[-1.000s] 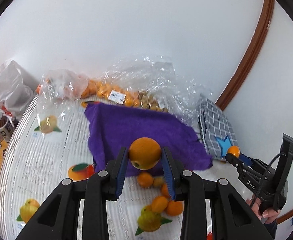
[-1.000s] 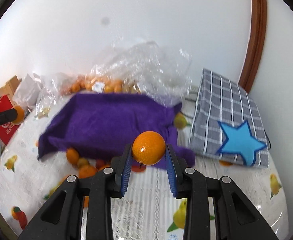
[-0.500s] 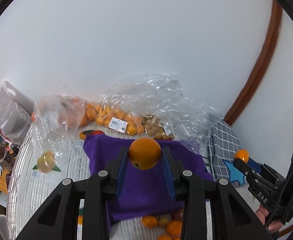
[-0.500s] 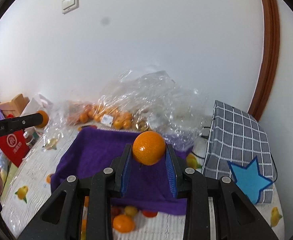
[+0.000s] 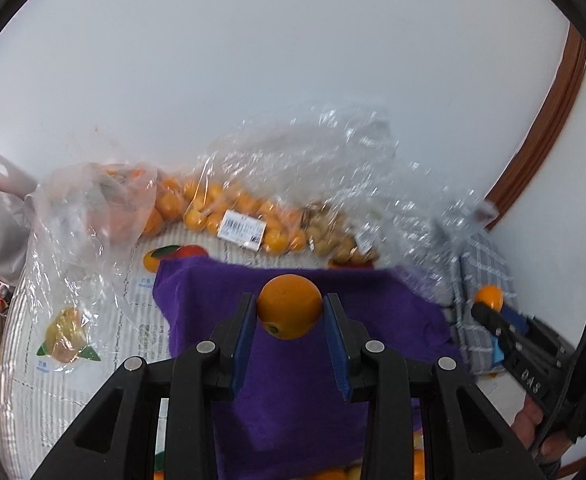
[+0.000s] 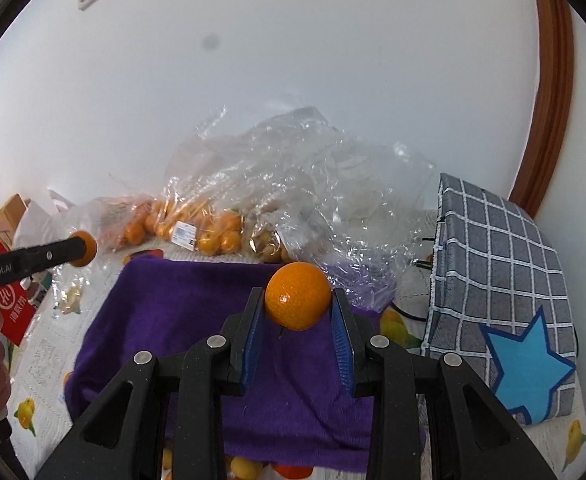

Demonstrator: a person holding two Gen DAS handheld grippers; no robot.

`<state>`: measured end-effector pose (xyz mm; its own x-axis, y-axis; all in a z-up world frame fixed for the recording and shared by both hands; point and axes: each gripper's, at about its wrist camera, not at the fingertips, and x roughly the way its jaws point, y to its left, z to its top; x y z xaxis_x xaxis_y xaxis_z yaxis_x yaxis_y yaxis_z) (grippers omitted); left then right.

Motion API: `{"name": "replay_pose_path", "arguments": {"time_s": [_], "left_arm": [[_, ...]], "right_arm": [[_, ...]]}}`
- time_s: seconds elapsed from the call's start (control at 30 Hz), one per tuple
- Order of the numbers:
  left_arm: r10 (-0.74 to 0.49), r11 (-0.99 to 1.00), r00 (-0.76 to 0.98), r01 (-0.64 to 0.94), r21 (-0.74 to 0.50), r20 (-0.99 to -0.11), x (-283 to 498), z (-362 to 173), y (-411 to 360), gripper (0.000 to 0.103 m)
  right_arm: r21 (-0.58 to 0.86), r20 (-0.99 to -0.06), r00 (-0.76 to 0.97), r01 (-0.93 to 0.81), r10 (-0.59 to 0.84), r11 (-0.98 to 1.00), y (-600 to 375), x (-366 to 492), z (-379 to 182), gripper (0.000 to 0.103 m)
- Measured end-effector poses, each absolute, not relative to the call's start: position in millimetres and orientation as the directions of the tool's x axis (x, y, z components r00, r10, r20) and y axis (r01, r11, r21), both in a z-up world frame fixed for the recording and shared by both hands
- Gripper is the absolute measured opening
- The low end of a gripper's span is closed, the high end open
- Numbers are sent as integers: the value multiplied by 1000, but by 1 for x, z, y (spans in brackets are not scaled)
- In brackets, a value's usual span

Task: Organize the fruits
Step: 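Lift both held oranges and carry them over the purple towel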

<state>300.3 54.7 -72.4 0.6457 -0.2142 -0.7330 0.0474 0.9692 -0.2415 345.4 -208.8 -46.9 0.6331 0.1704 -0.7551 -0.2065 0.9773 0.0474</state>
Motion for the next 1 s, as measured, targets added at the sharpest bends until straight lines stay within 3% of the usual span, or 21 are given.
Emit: {"name": "replay_pose_path", "arguments": {"time_s": [0.37,1.0], "left_arm": [[-187,972,566,-14,-236,-803,326,-111,62,33],[-114,984,440,-71,-161,-891,344,-155,60,33]], "right_arm": [[73,-804,569,-198,175,977,-217,372,-106,32],[56,-874,464,-196,143,979,-222,378,-156,32]]}}
